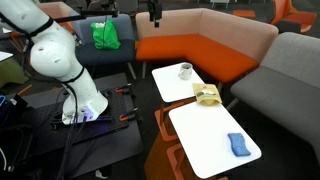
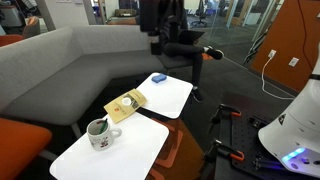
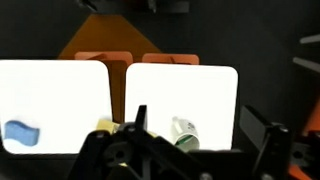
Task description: Take the green pen out of the white mug
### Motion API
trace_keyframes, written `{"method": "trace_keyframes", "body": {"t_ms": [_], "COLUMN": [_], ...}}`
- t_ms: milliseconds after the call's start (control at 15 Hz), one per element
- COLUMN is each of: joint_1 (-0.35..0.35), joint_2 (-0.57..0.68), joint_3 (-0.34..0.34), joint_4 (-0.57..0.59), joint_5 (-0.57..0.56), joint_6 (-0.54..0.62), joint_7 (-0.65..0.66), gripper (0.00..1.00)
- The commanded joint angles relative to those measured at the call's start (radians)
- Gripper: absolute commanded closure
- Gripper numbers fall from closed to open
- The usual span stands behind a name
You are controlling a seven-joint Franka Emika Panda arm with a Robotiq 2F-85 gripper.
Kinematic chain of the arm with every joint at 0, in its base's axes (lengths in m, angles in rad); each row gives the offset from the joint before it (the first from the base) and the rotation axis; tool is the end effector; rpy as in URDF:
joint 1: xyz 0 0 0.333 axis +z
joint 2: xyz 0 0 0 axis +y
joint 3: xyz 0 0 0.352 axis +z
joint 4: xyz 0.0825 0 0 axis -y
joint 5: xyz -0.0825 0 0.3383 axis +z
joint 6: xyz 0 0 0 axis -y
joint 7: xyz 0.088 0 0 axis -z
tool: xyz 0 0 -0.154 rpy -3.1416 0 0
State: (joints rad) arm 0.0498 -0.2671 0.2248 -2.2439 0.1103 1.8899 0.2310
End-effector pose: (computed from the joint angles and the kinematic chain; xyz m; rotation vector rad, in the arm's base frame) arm 0.3856 0.1275 0.4725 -3.1175 0.0099 0.1561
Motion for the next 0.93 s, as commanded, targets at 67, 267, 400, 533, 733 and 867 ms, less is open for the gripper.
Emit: {"method": "trace_keyframes", "body": {"t_ms": [67, 267, 400, 533, 733, 867], "joint_1": [0.029, 0.05, 0.072, 0.097, 0.146, 0.17], "joint_2": [0.359, 0.57, 0.69, 0.79, 0.905, 0.97], "joint_3": [-0.039, -0.047, -0.046, -0.045, -0.057, -0.066], "joint_4": [0.25, 0.418, 0.525, 0.616, 0.727, 0.799], "joint_5": [-0.129, -0.169, -0.201, -0.236, -0.31, -0.342], "joint_6": [0.021, 0.003, -0.021, -0.055, -0.098, -0.141], "joint_7": [-0.18, -0.303, -0.372, -0.431, -0.461, -0.461], "gripper": [0.0, 0.0, 0.0, 0.0, 0.0, 0.0]}}
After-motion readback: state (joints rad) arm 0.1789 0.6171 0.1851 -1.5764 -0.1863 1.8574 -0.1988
